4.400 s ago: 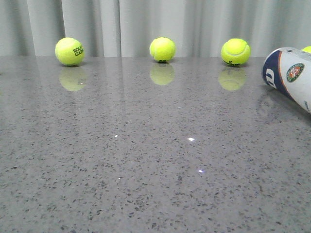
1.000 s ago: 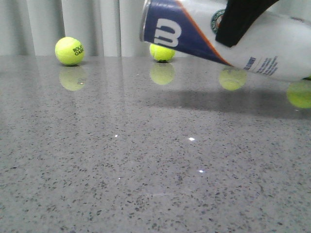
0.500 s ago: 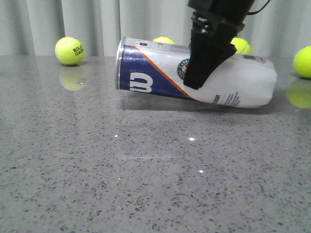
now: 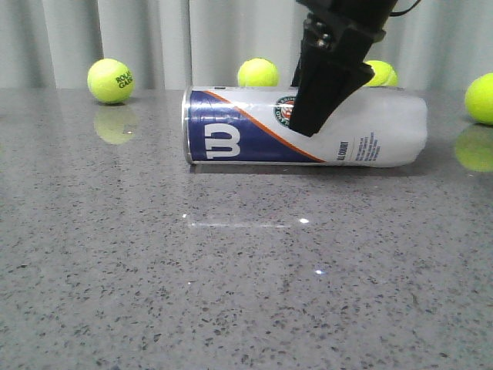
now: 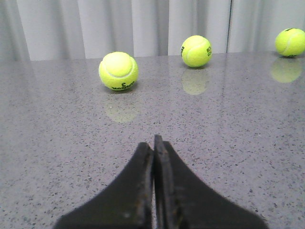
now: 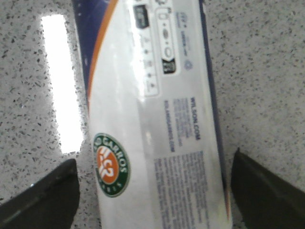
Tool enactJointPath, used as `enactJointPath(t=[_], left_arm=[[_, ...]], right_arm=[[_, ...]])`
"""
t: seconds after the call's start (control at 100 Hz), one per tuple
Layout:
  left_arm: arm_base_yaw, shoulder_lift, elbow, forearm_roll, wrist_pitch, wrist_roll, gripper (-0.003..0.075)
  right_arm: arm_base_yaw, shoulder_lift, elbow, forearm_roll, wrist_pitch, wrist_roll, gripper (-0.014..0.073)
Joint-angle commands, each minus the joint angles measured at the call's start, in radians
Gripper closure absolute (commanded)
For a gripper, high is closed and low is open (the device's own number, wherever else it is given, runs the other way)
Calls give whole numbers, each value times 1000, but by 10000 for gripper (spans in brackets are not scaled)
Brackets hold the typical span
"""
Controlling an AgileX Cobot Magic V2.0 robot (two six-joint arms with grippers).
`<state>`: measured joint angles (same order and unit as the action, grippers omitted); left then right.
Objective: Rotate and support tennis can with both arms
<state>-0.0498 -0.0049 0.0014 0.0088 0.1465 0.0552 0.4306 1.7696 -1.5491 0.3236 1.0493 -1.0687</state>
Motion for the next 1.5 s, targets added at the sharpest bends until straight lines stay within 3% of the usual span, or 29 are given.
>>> enactJointPath(t=[0.0,0.17,0.24,0.34,0.44,0.5,0.63,0.73,0.83,0.92,1.23,1.49], left_arm=[[1,-35,44,-9,-80,0,738],[1,-35,44,-9,-80,0,738],[1,-35,44,-9,-80,0,738],[1,-35,44,-9,-80,0,738],[1,-35,44,-9,-80,0,738],[1,-35,44,-9,-80,0,738],[1,-35,44,-9,-80,0,738],[1,-35,44,-9,-80,0,738],[1,-35,44,-9,-80,0,738],[1,-35,44,-9,-80,0,738],[1,-35,44,-9,-80,0,738],[1,-35,44,-9,-80,0,738]], right_arm=[[0,-47,-59,16,13,-15,-42],[0,-74,-122,6,76,-15,-36],[0,-97,-139,-10,106,-13,26],[0,-138,-140,-31,125,28,257],[0,-171,-140,-31,138,90,557],[0,-185,-140,-31,150,113,671],[0,-208,-140,-29,154,248,652],[-8,-222,-140,-31,152,502,652],[-33,-229,-140,-31,158,866,652],[-45,-231,-140,-32,152,1024,652],[-40,-269,-109,-35,77,1086,652],[-38,-513,208,-45,-231,1039,652]])
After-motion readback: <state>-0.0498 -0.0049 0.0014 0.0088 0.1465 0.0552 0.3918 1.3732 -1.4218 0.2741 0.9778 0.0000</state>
